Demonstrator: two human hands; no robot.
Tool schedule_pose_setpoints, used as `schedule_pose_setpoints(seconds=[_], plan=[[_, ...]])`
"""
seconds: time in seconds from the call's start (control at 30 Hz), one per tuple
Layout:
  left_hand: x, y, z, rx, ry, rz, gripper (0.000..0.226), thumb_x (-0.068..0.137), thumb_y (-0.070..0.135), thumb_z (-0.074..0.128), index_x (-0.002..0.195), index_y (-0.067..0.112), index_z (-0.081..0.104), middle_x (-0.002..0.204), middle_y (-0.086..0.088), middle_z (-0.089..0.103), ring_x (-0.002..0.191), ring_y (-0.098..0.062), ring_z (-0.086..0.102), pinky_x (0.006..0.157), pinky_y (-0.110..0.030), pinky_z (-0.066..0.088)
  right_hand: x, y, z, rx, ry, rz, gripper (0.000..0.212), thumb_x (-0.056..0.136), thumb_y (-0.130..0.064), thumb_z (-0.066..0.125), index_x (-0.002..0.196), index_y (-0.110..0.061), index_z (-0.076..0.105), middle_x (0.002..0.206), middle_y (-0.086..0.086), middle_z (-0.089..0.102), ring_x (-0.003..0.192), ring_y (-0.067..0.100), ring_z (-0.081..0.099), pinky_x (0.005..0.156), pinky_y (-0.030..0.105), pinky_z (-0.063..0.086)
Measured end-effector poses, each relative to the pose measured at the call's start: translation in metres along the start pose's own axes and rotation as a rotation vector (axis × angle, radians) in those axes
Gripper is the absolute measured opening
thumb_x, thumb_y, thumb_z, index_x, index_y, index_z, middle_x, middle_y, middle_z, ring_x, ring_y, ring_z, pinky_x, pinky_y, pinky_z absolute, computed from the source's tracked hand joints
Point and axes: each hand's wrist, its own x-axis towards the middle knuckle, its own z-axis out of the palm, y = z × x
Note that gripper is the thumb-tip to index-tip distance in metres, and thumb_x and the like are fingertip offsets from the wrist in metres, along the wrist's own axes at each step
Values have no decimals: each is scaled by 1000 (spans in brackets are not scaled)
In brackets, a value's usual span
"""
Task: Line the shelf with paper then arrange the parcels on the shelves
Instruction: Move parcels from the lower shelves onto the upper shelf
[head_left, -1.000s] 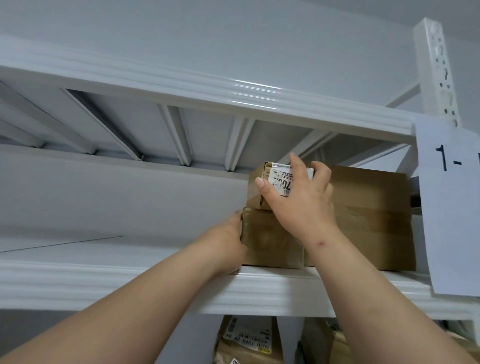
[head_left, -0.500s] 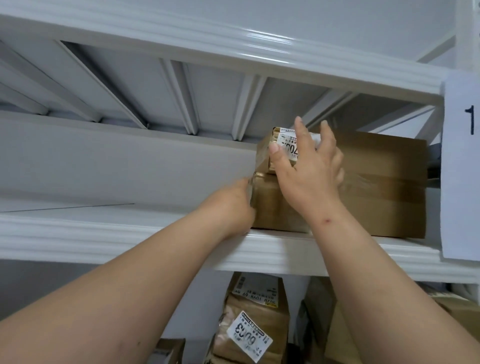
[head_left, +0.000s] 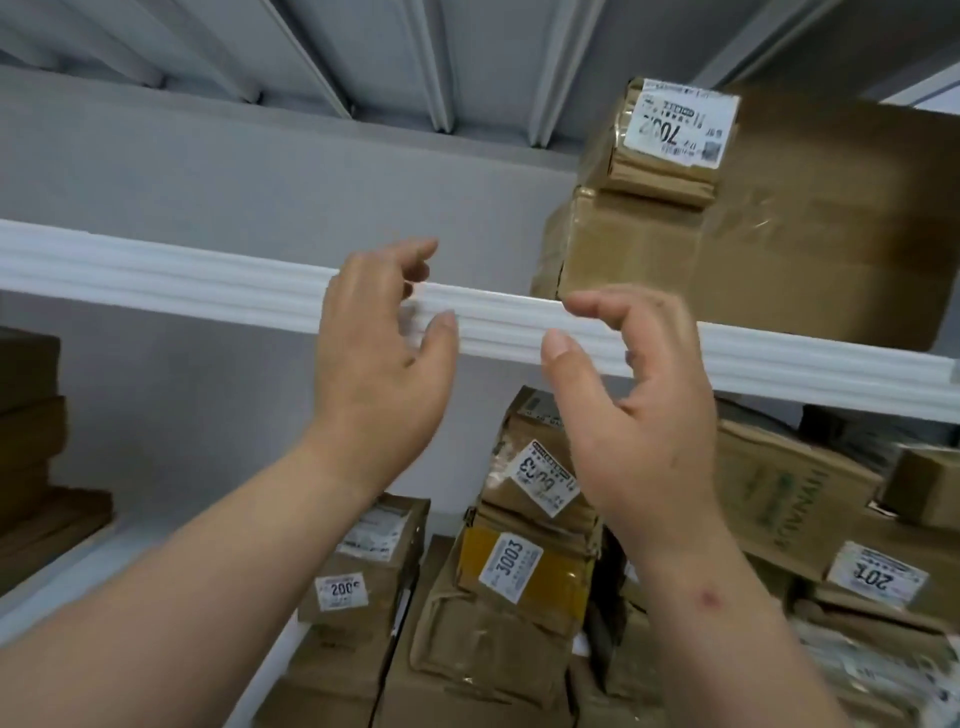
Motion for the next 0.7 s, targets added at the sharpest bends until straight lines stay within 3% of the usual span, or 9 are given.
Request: schedule_pose_setpoints(seconds=[0.1,0.3,0.4,0.57,0.7], plan=[[-45,-26,-23,-52,-5,-254,38,89,9,62,125,20,51,109,5,50,96,-7,49,82,-7,38,-34,3,5,30,29,64,15,90,-29,58,104,-33,59,107,-20,54,110,5,53,90,9,37],[-120,-90,-40,-78,-175,-905,40,89,20,64,127,24,53,115,0,56,104,-19,56,80,-28,40,-98,10,27,20,18,265,15,92,-21,62,91,-36,61,101,-20,55,100,3,55,80,14,45],[-146,-117,-50,-68,-334,-1121,52,90,28,64,138,18,47,130,-6,54,106,-20,53,85,-32,38,-125,4,54,-21,-139,320,17,90,-20,63,88,-37,61,100,-23,54,100,0,55,77,19,46],[-160,-158,-56,-122,-534,-1374,64,93,44,57,147,18,34,149,-14,41,132,-34,44,105,-43,39,-164,3,109,-72,-497,480,10,92,-31,61,99,-38,60,102,-22,53,95,-1,53,77,11,43],[-160,-185,-48,-177,-628,-1476,71,89,63,50,147,25,35,147,-7,44,128,-32,46,107,-49,41,-199,19,150,-149,-690,637,37,92,-34,59,128,-33,54,126,-18,42,121,2,45,101,15,37]])
